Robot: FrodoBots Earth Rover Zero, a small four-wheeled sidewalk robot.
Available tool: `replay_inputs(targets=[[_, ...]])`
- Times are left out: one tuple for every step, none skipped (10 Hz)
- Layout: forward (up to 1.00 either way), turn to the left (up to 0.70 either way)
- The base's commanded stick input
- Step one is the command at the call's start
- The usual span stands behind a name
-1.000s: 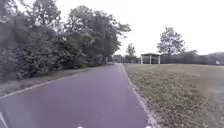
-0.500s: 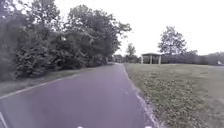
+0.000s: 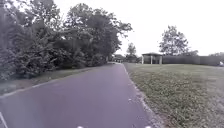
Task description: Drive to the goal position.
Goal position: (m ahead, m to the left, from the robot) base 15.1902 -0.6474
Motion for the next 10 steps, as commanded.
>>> replay_inputs(targets=[[0.70,0.00],[0.70,0.00],[0.70,0.00],[0.70,0.00],[0.70,0.00],[0.70,0.00],[0.70,0.00],[0.70,0.00],[0.70,0.00],[0.70,0.00]])
